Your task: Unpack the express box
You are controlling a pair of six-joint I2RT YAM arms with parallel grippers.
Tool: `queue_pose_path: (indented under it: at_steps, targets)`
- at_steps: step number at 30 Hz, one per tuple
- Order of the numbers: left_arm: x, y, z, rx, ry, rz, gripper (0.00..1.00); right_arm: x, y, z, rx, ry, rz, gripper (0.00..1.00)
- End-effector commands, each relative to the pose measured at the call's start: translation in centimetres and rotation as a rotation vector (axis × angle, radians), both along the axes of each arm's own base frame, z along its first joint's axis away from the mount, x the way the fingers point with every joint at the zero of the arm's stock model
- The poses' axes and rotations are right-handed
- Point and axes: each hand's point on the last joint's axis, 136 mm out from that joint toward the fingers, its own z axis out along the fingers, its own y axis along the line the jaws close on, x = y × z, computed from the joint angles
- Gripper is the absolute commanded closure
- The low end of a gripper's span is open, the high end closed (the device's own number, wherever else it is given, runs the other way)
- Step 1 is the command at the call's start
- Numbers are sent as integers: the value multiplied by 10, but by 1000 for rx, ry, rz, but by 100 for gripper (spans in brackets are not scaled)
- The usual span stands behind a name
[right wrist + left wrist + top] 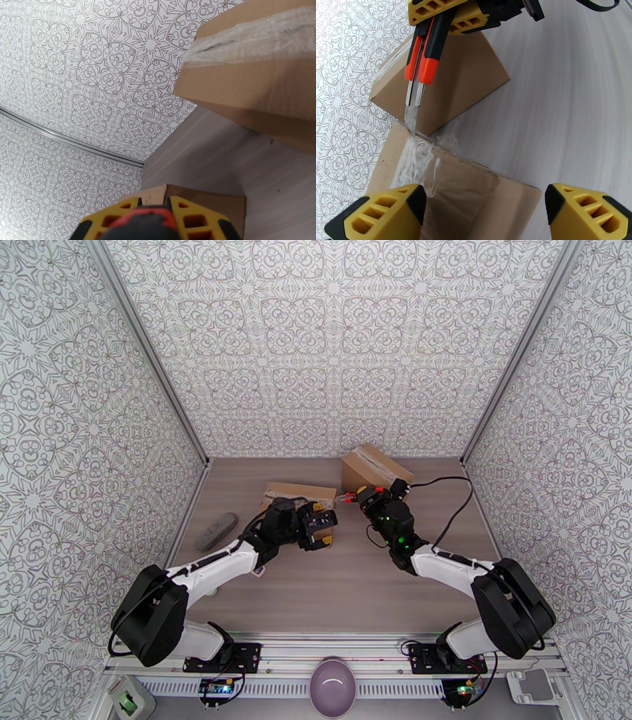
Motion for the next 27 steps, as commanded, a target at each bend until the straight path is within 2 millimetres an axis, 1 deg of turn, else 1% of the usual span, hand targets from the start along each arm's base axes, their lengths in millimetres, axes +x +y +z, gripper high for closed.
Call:
queue_pose_path:
  at_steps: [1, 9, 12, 15, 20, 24, 27]
  targets:
    - [1, -3, 2, -8, 22, -11, 15, 9, -3, 11, -3, -40, -27, 100]
    - [1, -3, 1, -7, 22, -12, 15, 14, 1, 11, 1, -48, -20, 100]
    - [1, -3, 1, -8, 22, -14, 15, 15, 1, 15, 14, -70, -20, 100]
    - [1, -3, 1, -7, 22, -13, 15, 16, 4, 14, -2, -58, -13, 100]
    - [1, -3, 1, -9, 19, -16, 15, 17, 6, 12, 33, -76, -6, 100]
    - [3, -4, 0, -9, 13, -15, 15, 17, 12, -1, 33, -16, 17, 100]
    - [5, -4, 0, -8, 10, -10, 15, 15, 11, -4, 38, -4, 15, 100]
